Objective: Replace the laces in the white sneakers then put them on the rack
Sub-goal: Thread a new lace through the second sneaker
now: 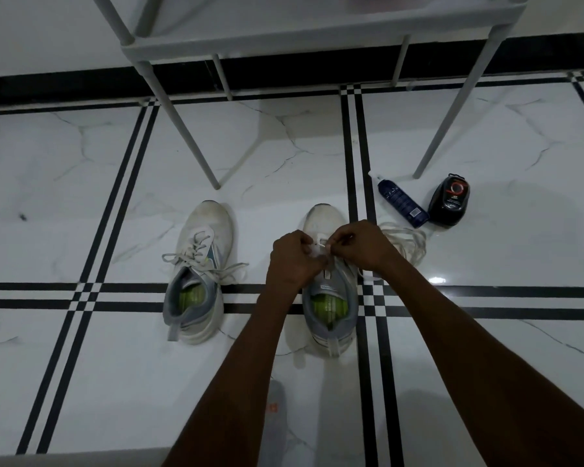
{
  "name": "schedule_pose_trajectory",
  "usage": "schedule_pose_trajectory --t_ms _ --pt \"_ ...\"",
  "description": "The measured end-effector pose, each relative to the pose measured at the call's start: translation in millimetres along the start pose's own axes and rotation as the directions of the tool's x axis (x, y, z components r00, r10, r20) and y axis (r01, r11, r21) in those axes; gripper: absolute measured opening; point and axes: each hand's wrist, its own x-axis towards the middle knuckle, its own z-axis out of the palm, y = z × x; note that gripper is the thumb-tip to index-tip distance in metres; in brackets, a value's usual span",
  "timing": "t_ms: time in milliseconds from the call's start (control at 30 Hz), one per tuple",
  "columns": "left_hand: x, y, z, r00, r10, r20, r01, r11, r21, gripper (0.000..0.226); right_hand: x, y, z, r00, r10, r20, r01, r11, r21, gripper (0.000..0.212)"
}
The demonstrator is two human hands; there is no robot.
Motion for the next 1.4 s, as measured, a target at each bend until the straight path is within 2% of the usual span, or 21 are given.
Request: schedule_pose_trajectory --t_ms 133,267,567,700,800,867,1000,1100,1167,1233,1300,1333,1400 --pt "-3.2 -5.8 -5.1 0.999 -0.031 -0.02 0.029 0.992 -0.119 0.022 -0.1 0.1 5.9 1.0 -0.013 -0.015 0.013 1.0 0.018 0.006" --pt "-5.4 -14.5 -6.2 0.998 -0.069 -0.008 0.065 0.964 -0.257 0.019 -2.1 -4.6 10.3 0.995 -0.078 -0.069 0.076 0.997 -0.021 0.008" --pt "-5.3 -10.5 -2.9 0.999 -0.036 0.019 0.04 0.949 -0.312 0.022 1.1 -6.5 8.5 0.993 -0.094 -0.074 0.082 0.986 -0.142 0.01" --pt "-1.9 -11.6 -6.4 0.998 -0.043 0.048 0.056 0.947 -0.315 0.02 1.0 -2.3 19.3 0.989 -0.08 -0.121 0.064 0.989 -0.13 0.01" --pt "1.2 -13.2 -4.1 0.993 -0.09 0.078 0.114 0.908 -0.404 0.02 0.0 -2.0 23.4 0.988 -0.055 -0.144 0.047 0.997 -0.061 0.012" --pt "2.5 -12.8 0.7 0.996 -0.083 0.027 0.087 0.914 -0.395 0.017 -0.3 -2.6 24.4 0.99 -0.032 -0.141 0.032 0.999 0.001 0.011" --pt "5.1 -9.1 6.1 0.993 -0.106 -0.056 0.082 0.942 -0.325 0.011 -1.8 0.3 29.3 0.99 -0.064 -0.127 0.063 0.998 -0.012 0.004" --pt "10.6 -8.0 -9.9 0.986 -0.116 -0.122 0.072 0.945 -0.319 0.005 -6.3 6.5 26.2 0.989 -0.071 -0.128 0.072 0.997 0.0 0.012" --pt "18.0 -12.1 -35.8 0.945 -0.177 -0.276 0.067 0.929 -0.365 0.009 -8.2 10.0 22.8 0.989 -0.071 -0.131 0.076 0.997 0.034 0.014" --pt "26.2 -19.7 -70.1 0.85 -0.262 -0.457 0.078 0.921 -0.383 0.01 -7.8 10.5 23.5 0.988 -0.086 -0.13 0.091 0.995 0.035 0.013" --pt "27.6 -30.2 -96.7 0.762 -0.275 -0.586 0.098 0.944 -0.316 0.013 -6.8 7.8 25.7 0.99 -0.079 -0.115 0.082 0.996 0.023 0.011" --pt "26.7 -36.1 -101.7 0.741 -0.262 -0.618 0.098 0.953 -0.287 0.013 -5.9 6.2 26.5 0.992 -0.073 -0.106 0.074 0.997 0.013 0.01" --pt "20.9 -42.6 -94.5 0.759 -0.172 -0.628 0.036 0.974 -0.224 0.011 -4.6 3.9 26.5 0.994 -0.054 -0.092 0.054 0.999 0.002 0.01"
